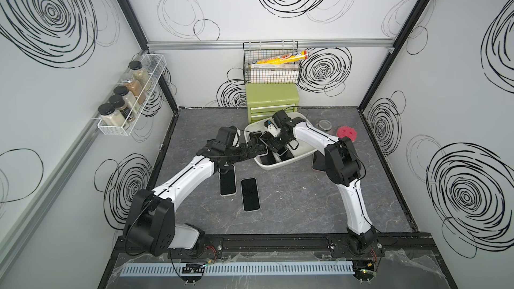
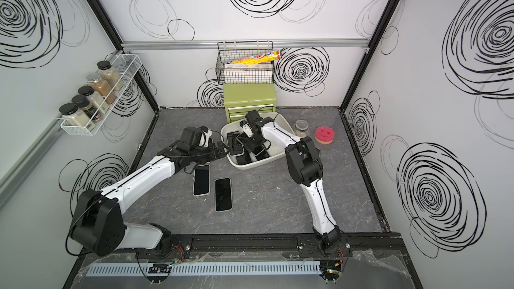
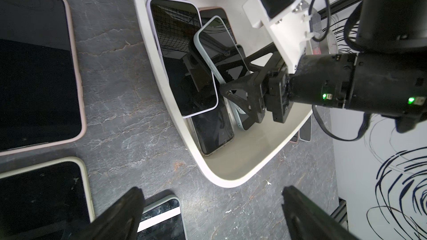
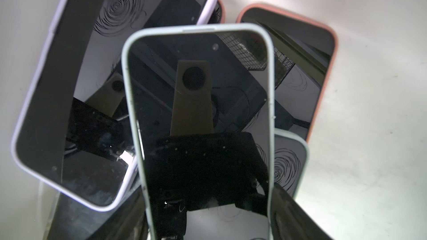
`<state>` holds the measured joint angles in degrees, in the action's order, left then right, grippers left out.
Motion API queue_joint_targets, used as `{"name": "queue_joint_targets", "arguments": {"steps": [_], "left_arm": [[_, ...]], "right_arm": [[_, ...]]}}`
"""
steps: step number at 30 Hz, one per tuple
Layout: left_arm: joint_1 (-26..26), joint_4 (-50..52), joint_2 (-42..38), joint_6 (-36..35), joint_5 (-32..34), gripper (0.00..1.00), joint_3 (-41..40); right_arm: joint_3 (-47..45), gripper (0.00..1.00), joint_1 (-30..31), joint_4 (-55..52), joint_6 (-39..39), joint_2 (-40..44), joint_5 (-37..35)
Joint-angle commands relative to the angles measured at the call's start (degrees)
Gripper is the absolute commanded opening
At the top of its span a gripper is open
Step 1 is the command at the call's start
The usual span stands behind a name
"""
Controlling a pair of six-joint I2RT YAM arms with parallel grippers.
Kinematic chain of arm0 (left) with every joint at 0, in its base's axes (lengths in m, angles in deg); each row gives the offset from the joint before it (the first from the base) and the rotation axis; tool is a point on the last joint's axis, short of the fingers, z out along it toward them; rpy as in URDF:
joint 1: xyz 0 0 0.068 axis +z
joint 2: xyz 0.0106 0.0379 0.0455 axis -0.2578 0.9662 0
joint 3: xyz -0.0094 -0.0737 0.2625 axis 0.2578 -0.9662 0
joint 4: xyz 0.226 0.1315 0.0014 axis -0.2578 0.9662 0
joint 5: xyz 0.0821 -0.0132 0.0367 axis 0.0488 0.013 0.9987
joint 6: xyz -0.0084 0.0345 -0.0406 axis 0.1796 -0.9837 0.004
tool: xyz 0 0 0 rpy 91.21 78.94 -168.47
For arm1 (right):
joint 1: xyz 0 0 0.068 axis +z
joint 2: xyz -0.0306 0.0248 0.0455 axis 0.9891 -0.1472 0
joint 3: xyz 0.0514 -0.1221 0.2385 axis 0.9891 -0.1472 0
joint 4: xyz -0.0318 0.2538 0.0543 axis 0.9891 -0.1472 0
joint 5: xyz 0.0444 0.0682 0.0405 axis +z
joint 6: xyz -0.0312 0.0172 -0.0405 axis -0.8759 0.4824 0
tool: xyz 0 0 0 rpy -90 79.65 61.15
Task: Take the phone out of the storage box
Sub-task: Pick up the phone from the storage box.
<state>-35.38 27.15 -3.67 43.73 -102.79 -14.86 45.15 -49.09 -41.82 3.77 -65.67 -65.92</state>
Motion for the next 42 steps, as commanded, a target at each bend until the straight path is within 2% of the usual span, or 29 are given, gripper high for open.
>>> {"name": "queue_joint_targets", "arguments": {"steps": [1,8,12,14,16,19,24,28,37,40,42], "left_arm": [[0.41,-2.27,-1.34,-0.65,-1.02,0.99,0.04],[-1.61,-6.85,-1.65,0.84,-3.27,0.99,0.22],[-4.12,-10.92,-0.52,3.78,-3.32,0.99,0.3],[-3.8,-11.96,0.5,8.88,-0.67,0.99,-0.4],[-1.65,-14.29,0.98,12.9,-0.78,0.99,-1.32],[-0.43,-19.23,0.92,15.91,0.16,0.99,-0.66],[-0.48,-19.38,7.38,18.11,-1.62,0.99,7.46],[-0.75,-24.86,9.15,21.16,-2.7,0.99,8.39],[-2.04,-25.57,11.59,22.19,-4.23,0.99,10.15],[-2.14,-24.92,12.07,22.37,-3.56,0.95,10.27],[-2.14,-25.3,12.14,22.68,-3.19,0.89,10.41]], "right_arm": [[0.5,0.29,0.25,-0.78,2.4,4.95,-1.61],[9.14,0.26,0.25,-9.01,5.46,7.08,1.48],[9.93,0.23,0.25,-11.68,7.35,8.36,3.55],[9.24,0.22,0.25,-12.42,7.95,10.27,3.85],[6.86,0.22,0.25,-11.86,8.27,13.17,4.43],[2.77,0.22,0.33,-11.04,9.21,17.6,6.03],[-1.28,0.21,0.99,-10.71,10.6,21.99,8.17],[-2.01,0.21,1.91,-10.84,11.62,23.32,9.09],[-2.37,0.21,3.15,-10.15,12.92,23.84,10.41],[-2.18,0.21,3.3,-9.92,13.59,23.89,11.71],[-2.64,0.21,3.49,-9.57,14.1,24.08,13.08]]}}
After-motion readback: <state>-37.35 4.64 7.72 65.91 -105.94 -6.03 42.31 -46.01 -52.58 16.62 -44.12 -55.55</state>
